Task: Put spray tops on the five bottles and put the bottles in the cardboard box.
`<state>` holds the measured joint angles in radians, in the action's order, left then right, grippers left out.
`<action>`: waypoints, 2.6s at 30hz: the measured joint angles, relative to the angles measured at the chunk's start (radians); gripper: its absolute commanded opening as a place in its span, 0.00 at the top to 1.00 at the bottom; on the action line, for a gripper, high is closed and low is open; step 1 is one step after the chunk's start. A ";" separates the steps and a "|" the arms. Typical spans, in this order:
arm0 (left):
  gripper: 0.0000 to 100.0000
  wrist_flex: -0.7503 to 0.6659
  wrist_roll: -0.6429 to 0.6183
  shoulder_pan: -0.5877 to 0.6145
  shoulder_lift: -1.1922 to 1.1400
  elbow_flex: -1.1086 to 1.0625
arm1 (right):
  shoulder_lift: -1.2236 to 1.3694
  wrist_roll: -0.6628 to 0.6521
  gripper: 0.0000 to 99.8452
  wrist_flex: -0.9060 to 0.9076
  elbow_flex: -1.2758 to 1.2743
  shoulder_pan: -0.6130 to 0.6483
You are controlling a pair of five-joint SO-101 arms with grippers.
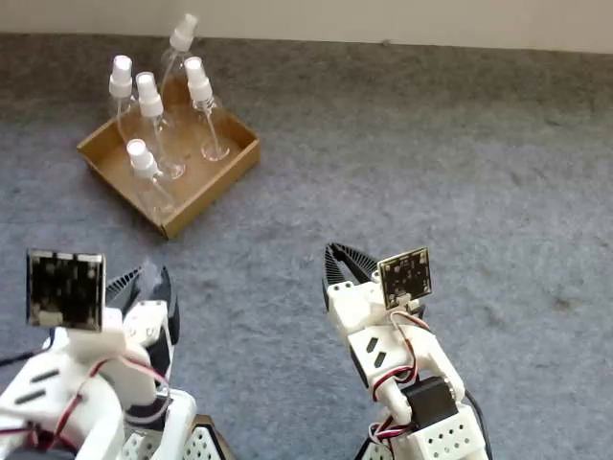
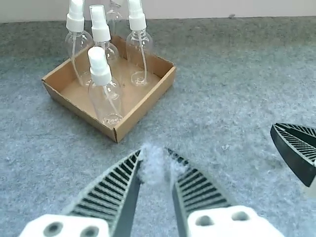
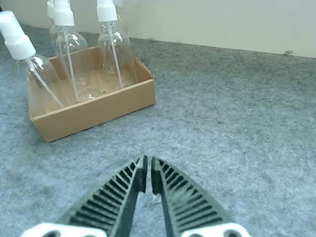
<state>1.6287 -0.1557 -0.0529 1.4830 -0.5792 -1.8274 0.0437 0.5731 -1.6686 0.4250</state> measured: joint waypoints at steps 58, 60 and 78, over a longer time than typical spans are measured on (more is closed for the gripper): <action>0.99 0.012 0.046 0.173 0.222 0.038 | 0.000 0.000 0.98 0.000 0.000 0.000; 0.99 0.015 0.046 0.173 0.222 0.038 | 0.000 0.000 0.98 0.000 0.000 0.000; 0.99 0.094 0.048 -0.015 0.325 0.009 | 0.000 0.000 0.98 0.000 0.000 0.000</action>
<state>1.7223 -0.1082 -0.0683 1.8082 -0.5700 -1.8274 0.0437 0.5731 -1.6686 0.4250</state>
